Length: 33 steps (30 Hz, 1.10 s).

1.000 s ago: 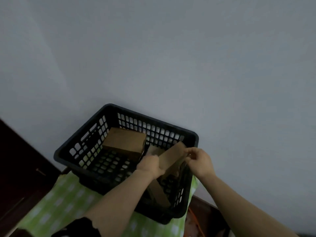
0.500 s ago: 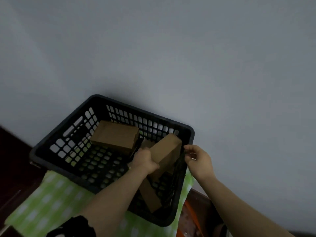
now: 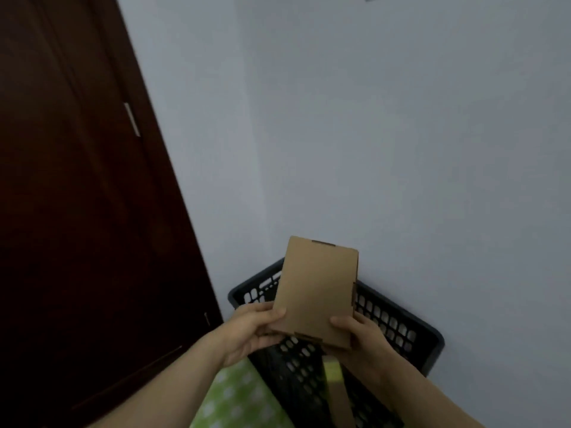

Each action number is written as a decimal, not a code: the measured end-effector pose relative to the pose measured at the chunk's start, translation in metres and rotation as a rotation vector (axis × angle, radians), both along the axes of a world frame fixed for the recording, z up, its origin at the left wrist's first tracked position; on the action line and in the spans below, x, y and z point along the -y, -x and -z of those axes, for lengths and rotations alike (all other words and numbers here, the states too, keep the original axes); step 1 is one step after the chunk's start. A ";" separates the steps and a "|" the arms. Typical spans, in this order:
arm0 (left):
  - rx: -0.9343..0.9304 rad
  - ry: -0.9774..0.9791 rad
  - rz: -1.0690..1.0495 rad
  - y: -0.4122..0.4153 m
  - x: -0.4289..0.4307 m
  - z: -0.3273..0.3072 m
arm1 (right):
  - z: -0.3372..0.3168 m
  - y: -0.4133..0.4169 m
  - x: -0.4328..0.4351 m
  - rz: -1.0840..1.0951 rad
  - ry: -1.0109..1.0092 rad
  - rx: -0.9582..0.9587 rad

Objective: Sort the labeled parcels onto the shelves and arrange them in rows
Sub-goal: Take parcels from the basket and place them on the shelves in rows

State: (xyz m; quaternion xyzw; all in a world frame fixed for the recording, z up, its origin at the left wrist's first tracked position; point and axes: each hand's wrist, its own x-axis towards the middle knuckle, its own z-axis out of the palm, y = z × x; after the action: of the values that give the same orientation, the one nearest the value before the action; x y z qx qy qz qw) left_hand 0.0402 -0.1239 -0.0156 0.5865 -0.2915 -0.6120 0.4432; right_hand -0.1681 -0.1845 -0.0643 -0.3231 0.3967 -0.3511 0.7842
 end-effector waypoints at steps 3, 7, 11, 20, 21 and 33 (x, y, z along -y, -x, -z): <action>0.412 0.097 -0.193 -0.010 -0.020 -0.017 | -0.022 -0.034 -0.010 0.091 0.221 -0.167; 0.498 0.303 -0.325 -0.003 -0.043 -0.057 | -0.057 -0.085 -0.038 0.158 0.590 -0.412; 0.306 0.364 -0.377 -0.012 -0.063 -0.081 | -0.077 -0.132 -0.070 0.045 0.917 -0.382; 0.235 0.379 -0.755 -0.084 -0.114 -0.095 | -0.104 -0.179 -0.121 -0.253 1.327 -0.405; 0.216 0.381 -0.766 -0.090 -0.120 -0.096 | -0.106 -0.180 -0.122 -0.268 1.334 -0.416; 0.048 0.404 -0.585 -0.160 -0.160 -0.107 | -0.130 -0.201 -0.095 -0.186 0.881 -0.327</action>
State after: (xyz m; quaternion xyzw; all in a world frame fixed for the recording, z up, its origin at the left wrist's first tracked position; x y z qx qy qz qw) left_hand 0.1999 0.0361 0.0917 0.5599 -0.2365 -0.3754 0.6997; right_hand 0.0327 -0.0898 0.0653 -0.7099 0.2975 -0.3587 0.5281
